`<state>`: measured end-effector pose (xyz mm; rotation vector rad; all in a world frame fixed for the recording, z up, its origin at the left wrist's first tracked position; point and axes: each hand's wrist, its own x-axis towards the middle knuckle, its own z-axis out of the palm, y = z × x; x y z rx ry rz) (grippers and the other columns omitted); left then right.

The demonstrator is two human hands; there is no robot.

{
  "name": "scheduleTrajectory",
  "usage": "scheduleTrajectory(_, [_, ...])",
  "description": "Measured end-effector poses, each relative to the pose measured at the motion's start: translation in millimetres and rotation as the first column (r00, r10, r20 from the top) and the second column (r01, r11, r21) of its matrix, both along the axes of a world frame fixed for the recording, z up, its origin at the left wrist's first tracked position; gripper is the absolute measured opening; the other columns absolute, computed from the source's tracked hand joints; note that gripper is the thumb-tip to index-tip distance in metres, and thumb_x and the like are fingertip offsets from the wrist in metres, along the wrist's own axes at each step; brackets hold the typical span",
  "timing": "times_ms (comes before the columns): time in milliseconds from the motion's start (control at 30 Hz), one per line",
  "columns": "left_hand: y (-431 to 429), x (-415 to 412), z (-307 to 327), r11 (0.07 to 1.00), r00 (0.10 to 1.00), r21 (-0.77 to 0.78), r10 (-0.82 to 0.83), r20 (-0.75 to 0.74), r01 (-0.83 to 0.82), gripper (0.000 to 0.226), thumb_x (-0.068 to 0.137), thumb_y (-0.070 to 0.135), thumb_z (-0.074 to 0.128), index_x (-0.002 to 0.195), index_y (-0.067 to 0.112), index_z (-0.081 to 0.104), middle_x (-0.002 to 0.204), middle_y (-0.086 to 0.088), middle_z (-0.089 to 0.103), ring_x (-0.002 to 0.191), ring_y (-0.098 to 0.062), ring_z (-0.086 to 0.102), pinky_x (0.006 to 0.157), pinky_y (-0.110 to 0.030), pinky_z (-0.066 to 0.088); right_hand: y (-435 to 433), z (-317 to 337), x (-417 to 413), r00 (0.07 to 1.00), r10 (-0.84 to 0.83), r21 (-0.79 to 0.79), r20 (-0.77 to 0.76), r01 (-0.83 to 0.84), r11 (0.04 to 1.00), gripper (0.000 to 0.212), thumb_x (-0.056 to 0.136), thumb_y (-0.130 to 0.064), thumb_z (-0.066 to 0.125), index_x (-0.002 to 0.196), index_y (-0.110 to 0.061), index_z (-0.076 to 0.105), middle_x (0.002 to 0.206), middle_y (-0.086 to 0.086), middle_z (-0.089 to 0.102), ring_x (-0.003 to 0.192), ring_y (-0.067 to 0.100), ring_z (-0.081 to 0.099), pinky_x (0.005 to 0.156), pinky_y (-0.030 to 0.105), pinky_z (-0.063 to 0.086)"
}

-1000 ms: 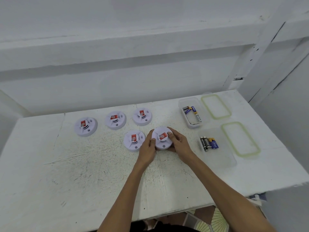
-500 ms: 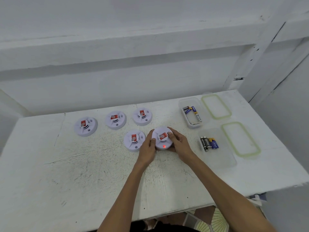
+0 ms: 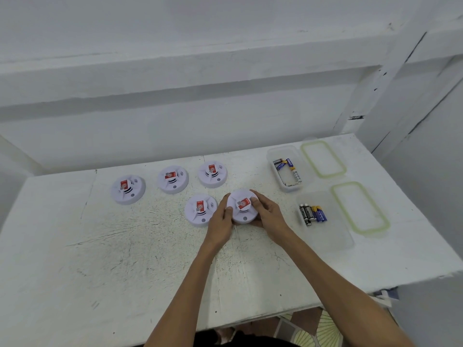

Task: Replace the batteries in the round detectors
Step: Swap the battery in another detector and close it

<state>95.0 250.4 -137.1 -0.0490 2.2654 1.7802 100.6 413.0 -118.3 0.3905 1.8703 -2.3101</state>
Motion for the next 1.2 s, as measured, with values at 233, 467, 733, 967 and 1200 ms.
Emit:
scheduleTrajectory(233, [0.3,-0.2,0.8,1.0,1.0,0.004,0.001,0.003,-0.001,0.046,0.113,0.029,0.037,0.159,0.027,0.035,0.157,0.005,0.048,0.143,-0.013,0.044,0.121,-0.038,0.039,-1.2,1.4,0.4,1.0,-0.002,0.003,0.002,0.002,1.0,0.031,0.103,-0.025,0.054,0.132,-0.021,0.063,0.122,0.003,0.072,0.112,0.023,0.069,0.087,0.049,0.06])
scheduleTrajectory(467, [0.2,-0.7,1.6,1.0,1.0,-0.006,0.003,0.005,-0.003,0.046,0.113,0.028,0.038,0.159,0.028,0.035,0.156,0.006,0.048,0.14,-0.01,0.044,0.118,-0.032,0.038,-1.4,5.6,2.0,1.0,0.005,-0.006,-0.002,-0.005,1.0,0.026,0.103,-0.025,0.054,0.126,-0.027,0.066,0.119,0.001,0.073,0.11,0.021,0.07,0.083,0.045,0.061])
scheduleTrajectory(733, [1.1,-0.4,3.0,1.0,1.0,-0.012,0.0,0.007,0.0,0.046,0.113,0.026,0.036,0.16,0.026,0.034,0.157,0.004,0.047,0.143,-0.013,0.043,0.119,-0.035,0.038,-1.4,4.6,1.5,1.0,-0.003,0.005,0.002,0.003,1.0,0.029,0.103,-0.025,0.055,0.129,-0.024,0.065,0.12,0.001,0.073,0.111,0.021,0.07,0.085,0.046,0.061])
scheduleTrajectory(967, [1.7,-0.6,1.4,1.0,1.0,-0.012,0.006,0.01,-0.006,0.047,0.113,0.027,0.037,0.16,0.024,0.035,0.159,0.002,0.046,0.146,-0.016,0.042,0.122,-0.04,0.038,-1.4,5.0,1.9,1.0,-0.001,0.017,0.005,0.001,1.0,0.027,0.102,-0.025,0.055,0.128,-0.026,0.065,0.12,0.001,0.073,0.111,0.021,0.069,0.087,0.049,0.06])
scheduleTrajectory(1200, [1.8,1.8,6.3,1.0,1.0,-0.003,0.003,0.009,-0.003,0.048,0.113,0.027,0.036,0.161,0.024,0.034,0.16,0.001,0.045,0.146,-0.016,0.042,0.121,-0.037,0.038,-1.6,5.0,2.0,1.0,-0.007,0.02,0.023,0.007,1.0,0.032,0.102,-0.026,0.056,0.133,-0.022,0.063,0.123,0.002,0.072,0.113,0.022,0.068,0.088,0.05,0.059])
